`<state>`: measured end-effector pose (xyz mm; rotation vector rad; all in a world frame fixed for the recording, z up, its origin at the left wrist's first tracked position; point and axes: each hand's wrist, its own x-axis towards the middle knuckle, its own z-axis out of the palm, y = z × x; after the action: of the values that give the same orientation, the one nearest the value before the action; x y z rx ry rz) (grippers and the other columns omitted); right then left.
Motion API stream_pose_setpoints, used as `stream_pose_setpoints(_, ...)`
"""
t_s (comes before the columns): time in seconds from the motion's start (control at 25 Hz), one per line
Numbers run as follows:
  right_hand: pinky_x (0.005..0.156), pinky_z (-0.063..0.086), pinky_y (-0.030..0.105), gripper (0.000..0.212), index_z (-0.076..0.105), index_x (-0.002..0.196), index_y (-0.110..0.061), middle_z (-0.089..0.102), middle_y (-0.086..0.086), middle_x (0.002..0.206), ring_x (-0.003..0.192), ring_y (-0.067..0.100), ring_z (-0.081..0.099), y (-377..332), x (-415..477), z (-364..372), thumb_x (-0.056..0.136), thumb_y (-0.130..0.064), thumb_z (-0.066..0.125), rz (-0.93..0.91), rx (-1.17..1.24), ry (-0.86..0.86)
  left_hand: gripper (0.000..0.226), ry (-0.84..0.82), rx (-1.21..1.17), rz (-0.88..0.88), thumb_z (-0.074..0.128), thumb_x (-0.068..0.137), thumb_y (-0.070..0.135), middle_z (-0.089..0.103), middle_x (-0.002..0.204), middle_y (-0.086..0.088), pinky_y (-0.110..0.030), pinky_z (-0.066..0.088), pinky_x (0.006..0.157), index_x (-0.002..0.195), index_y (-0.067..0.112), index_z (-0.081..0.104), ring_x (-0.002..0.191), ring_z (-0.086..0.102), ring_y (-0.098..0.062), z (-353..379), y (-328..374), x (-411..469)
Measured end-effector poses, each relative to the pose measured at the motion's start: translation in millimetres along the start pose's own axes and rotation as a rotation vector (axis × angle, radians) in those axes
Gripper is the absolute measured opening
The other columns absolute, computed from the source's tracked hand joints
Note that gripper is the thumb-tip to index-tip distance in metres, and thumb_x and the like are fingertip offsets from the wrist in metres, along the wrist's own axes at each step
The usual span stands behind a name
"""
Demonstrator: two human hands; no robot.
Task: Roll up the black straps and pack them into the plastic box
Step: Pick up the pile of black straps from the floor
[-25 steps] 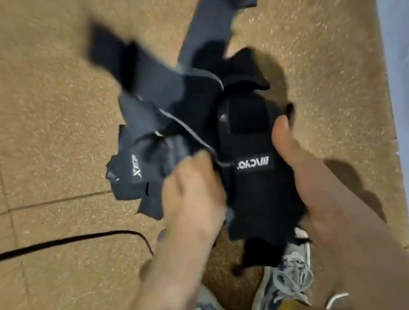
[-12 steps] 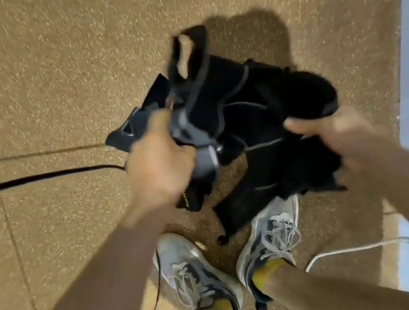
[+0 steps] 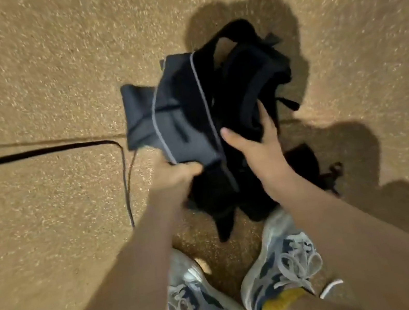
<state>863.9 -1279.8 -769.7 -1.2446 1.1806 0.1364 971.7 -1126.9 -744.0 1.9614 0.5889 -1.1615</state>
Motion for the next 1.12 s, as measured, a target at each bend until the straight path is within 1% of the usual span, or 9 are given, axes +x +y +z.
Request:
stream_pose_setpoints(0.12,0.103,0.049,0.045,0.100,0.047,0.142,-0.038,0.065,-0.005,0.132,0.119,0.019,0.064,-30,-21,0,0.053,-0.055,0.091,0.179,0.190,-0.236,0.019,-0.220,-0.144,-0.193,0.062,0.079,0.000,0.074,0.080,-0.003,-0.028,0.060,0.065,0.087,0.017,0.067,0.079,0.070,-0.022,34,-2,-42)
stream_pose_setpoints(0.2,0.097,0.054,0.044,0.094,0.052,0.139,-0.028,0.069,-0.003,0.125,0.111,0.019,0.068,-49,-40,-18,0.056,-0.051,0.090,0.265,0.099,-0.271,0.020,-0.226,-0.057,-0.078,0.066,0.076,0.005,0.075,0.080,0.002,-0.033,0.060,0.073,0.083,0.023,0.067,0.080,0.071,-0.016,34,7,-61)
stream_pose_setpoints(0.28,0.086,0.060,0.041,0.073,0.060,0.132,-0.022,0.073,0.001,0.117,0.102,0.021,0.072,-70,-73,-32,0.064,-0.035,0.084,0.302,0.119,-0.185,0.017,-0.193,0.081,0.068,0.070,0.072,0.010,0.070,0.073,0.009,-0.020,0.054,0.063,0.079,0.025,0.064,0.071,0.067,-0.006,17,31,-86)
stream_pose_setpoints(0.4,0.079,0.061,0.041,0.054,0.065,0.126,-0.017,0.074,0.006,0.115,0.101,0.025,0.072,-108,-147,-54,0.074,-0.027,0.074,0.381,0.280,-0.146,0.014,-0.350,0.115,0.176,0.068,0.066,0.009,0.063,0.068,0.000,-0.020,0.046,0.055,0.078,0.005,0.066,0.065,0.062,-0.013,-17,74,-154)
stream_pose_setpoints(0.56,0.077,0.061,0.039,0.046,0.066,0.125,-0.010,0.073,0.010,0.115,0.102,0.027,0.072,-176,-260,-71,0.080,-0.022,0.065,0.406,0.511,-0.165,0.014,-0.432,-0.042,0.155,0.060,0.049,0.005,0.061,0.062,-0.003,-0.022,0.044,0.057,0.061,0.012,0.066,0.059,0.059,-0.016,-78,113,-263)
stream_pose_setpoints(0.72,0.067,0.060,0.034,0.031,0.075,0.105,-0.012,0.076,0.012,0.102,0.089,0.027,0.074,-257,-370,-84,0.075,-0.007,0.068,0.301,0.603,-0.263,0.024,-0.459,-0.168,0.081,0.063,0.029,0.009,0.059,0.052,0.000,-0.016,0.041,0.049,0.053,0.011,0.063,0.047,0.056,-0.011,-137,142,-382)
stream_pose_setpoints(0.84,0.073,0.060,0.036,0.043,0.071,0.116,-0.010,0.074,0.014,0.111,0.097,0.029,0.072,-290,-437,-82,0.075,-0.003,0.075,0.266,0.640,-0.292,0.017,-0.404,-0.147,0.074,0.062,0.024,0.015,0.053,0.044,0.004,-0.020,0.040,0.049,0.040,0.010,0.058,0.041,0.050,-0.008,-169,154,-455)
stream_pose_setpoints(1.0,0.085,0.058,0.043,0.045,0.066,0.123,-0.004,0.072,0.016,0.114,0.104,0.034,0.070,-290,-513,-73,0.079,-0.003,0.074,0.239,0.747,-0.137,0.009,-0.370,0.042,0.169,0.064,0.057,0.010,0.064,0.059,0.006,-0.024,0.044,0.056,0.062,0.018,0.063,0.057,0.059,-0.009,-188,140,-518)
stream_pose_setpoints(1.12,0.072,0.060,0.038,0.039,0.068,0.119,-0.003,0.075,0.013,0.101,0.086,0.028,0.074,-258,-573,-67,0.081,-0.005,0.070,0.296,0.928,0.040,0.011,-0.424,0.294,0.326,0.066,0.086,0.009,0.071,0.066,0.014,-0.015,0.047,0.053,0.083,0.020,0.067,0.063,0.066,0.000,-191,122,-544)
